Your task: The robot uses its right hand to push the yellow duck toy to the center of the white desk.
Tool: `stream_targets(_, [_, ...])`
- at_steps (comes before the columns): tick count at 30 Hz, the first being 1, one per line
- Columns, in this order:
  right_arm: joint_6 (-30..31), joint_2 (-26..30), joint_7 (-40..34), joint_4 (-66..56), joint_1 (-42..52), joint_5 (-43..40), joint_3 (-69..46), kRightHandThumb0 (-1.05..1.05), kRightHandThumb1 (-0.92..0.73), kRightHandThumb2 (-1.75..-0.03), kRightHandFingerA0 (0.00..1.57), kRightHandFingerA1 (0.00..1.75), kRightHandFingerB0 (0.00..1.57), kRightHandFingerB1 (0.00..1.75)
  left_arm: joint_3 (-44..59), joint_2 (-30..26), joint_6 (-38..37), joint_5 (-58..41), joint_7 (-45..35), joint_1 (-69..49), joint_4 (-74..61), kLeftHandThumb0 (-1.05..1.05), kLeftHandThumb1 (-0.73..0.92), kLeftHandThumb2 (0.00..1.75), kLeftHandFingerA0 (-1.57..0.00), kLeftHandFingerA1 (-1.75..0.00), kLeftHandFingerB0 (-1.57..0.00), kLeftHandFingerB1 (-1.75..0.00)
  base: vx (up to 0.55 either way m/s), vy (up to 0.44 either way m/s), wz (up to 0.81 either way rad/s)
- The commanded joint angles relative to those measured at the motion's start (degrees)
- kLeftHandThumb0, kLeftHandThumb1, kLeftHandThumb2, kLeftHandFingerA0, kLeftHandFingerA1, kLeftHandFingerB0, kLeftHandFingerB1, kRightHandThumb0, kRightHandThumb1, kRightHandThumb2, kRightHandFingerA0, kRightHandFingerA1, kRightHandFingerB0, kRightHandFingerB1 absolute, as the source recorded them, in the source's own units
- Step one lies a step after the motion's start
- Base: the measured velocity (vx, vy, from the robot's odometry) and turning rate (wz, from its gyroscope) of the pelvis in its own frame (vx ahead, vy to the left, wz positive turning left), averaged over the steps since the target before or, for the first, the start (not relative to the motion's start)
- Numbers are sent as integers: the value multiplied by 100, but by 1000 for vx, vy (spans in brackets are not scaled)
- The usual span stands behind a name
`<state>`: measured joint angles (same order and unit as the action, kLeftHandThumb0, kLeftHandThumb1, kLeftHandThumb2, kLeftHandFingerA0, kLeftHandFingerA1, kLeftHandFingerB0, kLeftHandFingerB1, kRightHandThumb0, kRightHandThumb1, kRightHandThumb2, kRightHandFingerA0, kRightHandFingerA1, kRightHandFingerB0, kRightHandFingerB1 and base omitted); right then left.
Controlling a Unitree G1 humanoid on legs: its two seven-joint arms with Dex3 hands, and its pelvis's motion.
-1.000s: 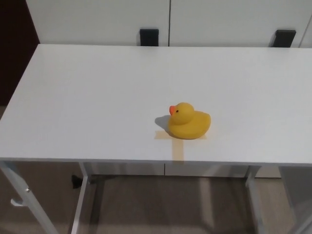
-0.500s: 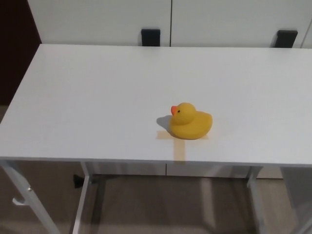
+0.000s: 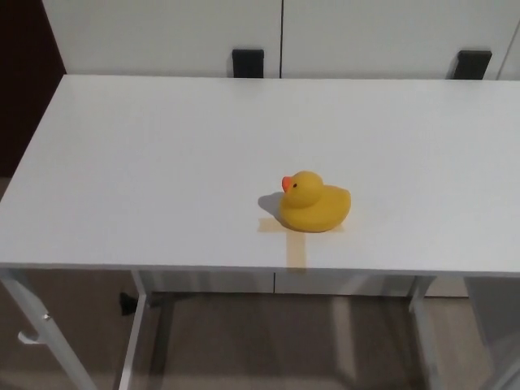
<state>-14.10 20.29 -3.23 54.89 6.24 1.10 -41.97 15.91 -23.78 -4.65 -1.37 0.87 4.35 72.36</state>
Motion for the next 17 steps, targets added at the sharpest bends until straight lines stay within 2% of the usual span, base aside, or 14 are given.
stream_targets(1, [-783,219,420,529,-62,-301,342,7,-52,-86,105,57,85,52,125,-69,-230,-118,72,-20,-13,-16,56,76,-92,-97,-92,-99,0,0,0])
stream_targets(8, [-851,332,508,750,-137,-397,539,7,-51,-85,109,57,86,53,186,-42,-169,-129,132,5,4,-16,59,75,-91,-96,-91,-100,0,0,0])
stream_targets(9, [-915,366,537,789,-148,-379,610,8,-48,-93,108,56,86,52,195,-34,-178,-132,116,-6,4,-17,56,73,-91,-96,-91,-101,0,0,0])
stream_targets(11, [-1009,410,567,852,-160,-362,707,8,-48,-93,108,56,86,52,202,-28,-190,-130,96,-17,4,-17,56,73,-91,-96,-91,-101,0,0,0])
stream_targets(17, [-876,409,635,637,-79,-522,815,9,-51,-91,105,57,84,53,212,-7,-173,-131,96,-35,-20,-17,57,74,-90,-95,-89,-98,0,0,0])
